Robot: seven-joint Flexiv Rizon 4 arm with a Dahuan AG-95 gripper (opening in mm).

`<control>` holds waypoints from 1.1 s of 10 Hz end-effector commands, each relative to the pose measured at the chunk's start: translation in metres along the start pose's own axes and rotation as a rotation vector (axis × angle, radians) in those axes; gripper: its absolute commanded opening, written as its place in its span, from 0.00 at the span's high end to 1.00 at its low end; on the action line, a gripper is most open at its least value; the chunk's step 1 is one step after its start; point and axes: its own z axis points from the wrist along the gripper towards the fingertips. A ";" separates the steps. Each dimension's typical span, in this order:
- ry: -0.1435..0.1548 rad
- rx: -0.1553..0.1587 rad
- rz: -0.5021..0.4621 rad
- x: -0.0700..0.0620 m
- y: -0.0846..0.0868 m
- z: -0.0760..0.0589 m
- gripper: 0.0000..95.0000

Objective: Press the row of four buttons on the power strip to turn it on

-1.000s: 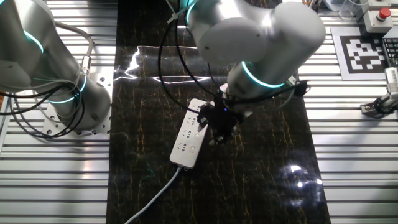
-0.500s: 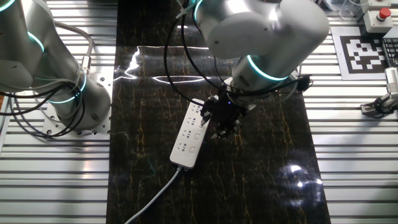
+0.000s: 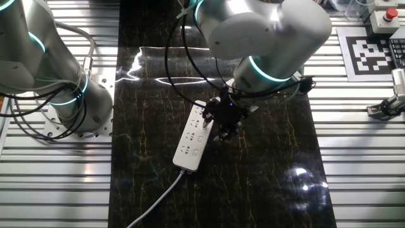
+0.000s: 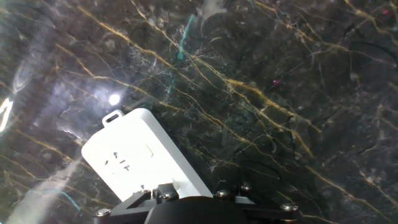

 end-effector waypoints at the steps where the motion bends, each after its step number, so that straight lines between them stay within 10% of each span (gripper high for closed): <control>1: -0.002 0.003 0.000 0.001 0.001 0.000 0.60; 7: 0.004 0.005 0.009 -0.004 0.001 0.006 0.60; 11: -0.002 -0.003 0.005 -0.003 0.004 -0.014 0.60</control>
